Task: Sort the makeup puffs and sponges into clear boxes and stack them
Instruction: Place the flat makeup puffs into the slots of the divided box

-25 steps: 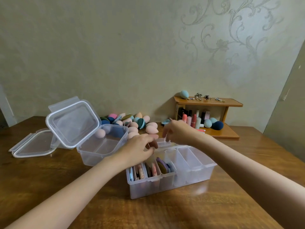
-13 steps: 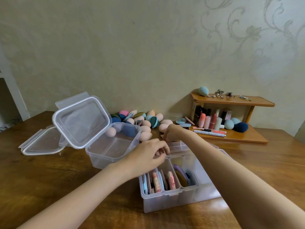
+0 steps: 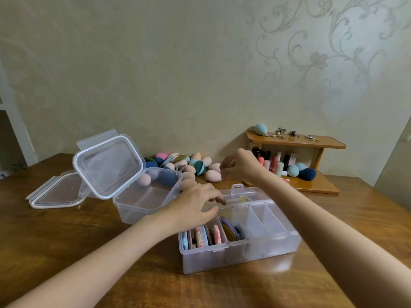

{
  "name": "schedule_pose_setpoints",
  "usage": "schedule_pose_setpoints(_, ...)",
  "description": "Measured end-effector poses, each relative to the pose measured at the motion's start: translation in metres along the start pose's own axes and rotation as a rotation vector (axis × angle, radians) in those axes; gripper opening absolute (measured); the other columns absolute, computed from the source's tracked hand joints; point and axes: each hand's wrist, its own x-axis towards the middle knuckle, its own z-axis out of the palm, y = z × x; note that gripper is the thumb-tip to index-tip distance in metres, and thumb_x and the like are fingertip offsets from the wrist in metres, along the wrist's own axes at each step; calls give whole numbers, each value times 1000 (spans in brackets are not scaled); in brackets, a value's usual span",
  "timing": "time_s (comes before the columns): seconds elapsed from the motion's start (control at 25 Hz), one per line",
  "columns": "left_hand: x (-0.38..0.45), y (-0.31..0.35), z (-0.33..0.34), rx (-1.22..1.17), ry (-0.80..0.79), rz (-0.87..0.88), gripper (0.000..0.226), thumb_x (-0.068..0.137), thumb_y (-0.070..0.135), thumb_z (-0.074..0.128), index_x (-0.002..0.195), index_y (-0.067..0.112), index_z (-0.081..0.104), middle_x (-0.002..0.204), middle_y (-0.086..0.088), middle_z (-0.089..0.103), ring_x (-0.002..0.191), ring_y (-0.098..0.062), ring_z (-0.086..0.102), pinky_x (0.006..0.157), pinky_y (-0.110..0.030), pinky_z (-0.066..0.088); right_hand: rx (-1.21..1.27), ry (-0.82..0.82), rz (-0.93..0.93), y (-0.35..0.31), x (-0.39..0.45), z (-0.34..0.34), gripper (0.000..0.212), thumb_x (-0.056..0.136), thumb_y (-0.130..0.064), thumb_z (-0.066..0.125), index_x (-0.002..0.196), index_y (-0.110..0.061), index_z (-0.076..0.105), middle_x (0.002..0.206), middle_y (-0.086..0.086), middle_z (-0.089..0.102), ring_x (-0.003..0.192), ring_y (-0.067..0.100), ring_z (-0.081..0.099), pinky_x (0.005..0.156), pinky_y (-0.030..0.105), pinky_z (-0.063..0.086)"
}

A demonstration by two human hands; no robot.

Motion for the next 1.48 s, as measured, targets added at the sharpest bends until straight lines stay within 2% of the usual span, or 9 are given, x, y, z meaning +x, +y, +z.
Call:
schedule_pose_setpoints(0.12,1,17,8,-39,-109,52,26,93,22,51,115,31,63,129,12,53,123,-6,41,107,-28,31,-58,-81,-135,-2,-38,-35,14,74,-16,75,88,-13,77,71,-11,58,62,4,51,50,7,39)
schedule_pose_setpoints(0.32,3,25,21,128,-159,78,28,93,26,50,119,31,60,132,13,51,127,-7,36,110,-35,32,-190,-304,-152,6,-86,-35,17,83,-17,68,98,-11,73,102,1,71,78,7,58,68,9,38)
schedule_pose_setpoints(0.52,4,25,20,68,-94,53,33,92,21,51,126,24,54,130,8,52,120,-5,44,104,-28,40,-219,-439,-160,10,-97,-5,21,87,-9,61,106,-6,67,105,8,70,77,8,57,60,9,42)
schedule_pose_setpoints(0.68,11,21,18,-22,-96,26,33,90,19,55,123,24,56,130,9,52,118,-5,46,96,-19,39,-125,-498,-96,11,-83,-14,17,90,-9,56,106,-9,63,96,7,70,59,4,58,59,16,50)
schedule_pose_setpoints(0.88,32,6,10,-133,-8,-26,27,91,16,54,116,22,62,123,4,57,112,-8,52,96,-24,46,-182,-108,24,51,1,-20,21,92,-15,50,98,-21,69,102,4,71,90,22,65,85,41,54)
schedule_pose_setpoints(1.04,40,-7,18,-27,-92,-33,26,96,20,44,115,22,62,121,3,57,113,-8,51,95,-24,43,-392,-233,200,87,72,24,34,98,-25,37,122,-12,58,132,8,52,120,33,46,103,44,39)
schedule_pose_setpoints(1.2,41,-11,20,-38,-99,-32,28,98,22,40,116,23,60,121,3,56,112,-8,51,99,-29,44,-508,-295,377,105,91,61,54,98,-44,30,145,-17,32,152,8,30,142,35,13,117,50,6)
schedule_pose_setpoints(1.32,43,-13,20,-36,-105,-43,28,98,22,39,117,22,59,121,2,56,112,-9,50,98,-29,44,-473,-187,328,100,85,60,50,98,-39,33,140,-13,39,144,11,41,137,35,23,114,48,15)
schedule_pose_setpoints(1.48,41,-11,20,-5,-117,-38,28,98,22,39,116,24,60,121,2,56,113,-9,50,98,-29,44,-327,137,109,75,61,21,24,93,-13,44,90,2,62,99,18,62,108,35,49,81,40,42)
